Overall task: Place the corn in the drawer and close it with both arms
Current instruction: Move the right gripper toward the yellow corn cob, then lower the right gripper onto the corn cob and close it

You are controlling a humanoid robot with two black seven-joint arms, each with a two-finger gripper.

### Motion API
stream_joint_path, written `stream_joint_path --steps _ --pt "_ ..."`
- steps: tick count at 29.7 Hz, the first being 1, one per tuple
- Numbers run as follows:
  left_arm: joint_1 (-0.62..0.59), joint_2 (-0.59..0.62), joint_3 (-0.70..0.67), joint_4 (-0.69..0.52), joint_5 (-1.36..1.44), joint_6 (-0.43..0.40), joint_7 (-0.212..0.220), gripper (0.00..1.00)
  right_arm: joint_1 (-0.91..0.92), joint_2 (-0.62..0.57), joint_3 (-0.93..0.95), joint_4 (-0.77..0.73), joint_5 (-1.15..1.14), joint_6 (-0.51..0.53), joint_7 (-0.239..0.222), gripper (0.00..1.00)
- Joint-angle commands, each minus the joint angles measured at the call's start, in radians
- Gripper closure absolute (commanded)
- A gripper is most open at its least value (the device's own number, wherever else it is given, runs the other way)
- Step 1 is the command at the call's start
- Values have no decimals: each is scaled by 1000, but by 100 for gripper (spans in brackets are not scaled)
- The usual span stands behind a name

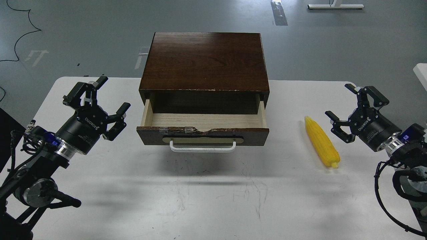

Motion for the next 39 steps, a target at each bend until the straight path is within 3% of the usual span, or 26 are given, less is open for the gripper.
stream_joint_path --steps 1,11,16,19,23,27,35,39 --pt "3 -6 -14 -1 0 2 0 1 0 0 0 0 0 0 0 0" --pt "5 -10 -16 -1 -6 -12 -2 1 11 -28 -6 8 -41 0 0 0" --pt "3 -10 -17 -3 -11 -12 -28 1 86 -103 -4 8 -214 0 0 0" --pt "3 -12 -17 -3 -9 -10 -31 1 132 -143 -4 2 -403 -67 0 0" --pt "3 -10 -16 -4 -8 -10 -29 1 153 -155 -7 -6 -813 -238 0 0" --pt "2 -7 -16 -4 -6 -10 -29 1 147 -144 -64 -61 -1051 -367 0 0" --pt "3 -4 -14 -7 -1 -10 -29 1 190 -10 -357 -192 -1123 -521 0 0" --pt "3 -3 -14 -7 -1 -12 -28 1 218 27 -430 -205 -1123 -544 0 0"
